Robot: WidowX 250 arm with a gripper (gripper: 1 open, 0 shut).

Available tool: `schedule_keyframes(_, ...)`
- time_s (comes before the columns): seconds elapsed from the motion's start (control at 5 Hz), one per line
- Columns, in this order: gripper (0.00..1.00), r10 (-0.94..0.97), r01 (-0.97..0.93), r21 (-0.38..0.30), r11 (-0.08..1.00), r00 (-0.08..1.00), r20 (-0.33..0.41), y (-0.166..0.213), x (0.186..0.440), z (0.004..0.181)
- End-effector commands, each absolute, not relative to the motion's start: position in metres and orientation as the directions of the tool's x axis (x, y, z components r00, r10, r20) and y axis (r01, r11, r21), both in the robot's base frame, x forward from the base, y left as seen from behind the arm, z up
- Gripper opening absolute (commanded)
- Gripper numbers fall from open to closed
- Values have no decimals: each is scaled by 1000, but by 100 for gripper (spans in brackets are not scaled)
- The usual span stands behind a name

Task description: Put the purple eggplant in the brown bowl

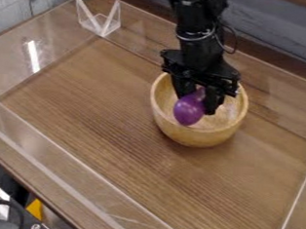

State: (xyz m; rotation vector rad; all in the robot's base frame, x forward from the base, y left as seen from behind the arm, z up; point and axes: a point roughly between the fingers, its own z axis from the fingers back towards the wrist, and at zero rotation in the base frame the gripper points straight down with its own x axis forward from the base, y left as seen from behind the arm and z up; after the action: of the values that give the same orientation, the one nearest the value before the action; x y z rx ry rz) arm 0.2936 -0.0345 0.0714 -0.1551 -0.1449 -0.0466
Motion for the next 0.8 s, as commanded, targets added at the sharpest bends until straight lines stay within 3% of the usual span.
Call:
schedule_keyframes(0.0,0,-38,69,-149,986,980,197,-40,304,83)
schedule_keyframes(0.6,0,-53,83,-148,986,980,193,-45,306,80)
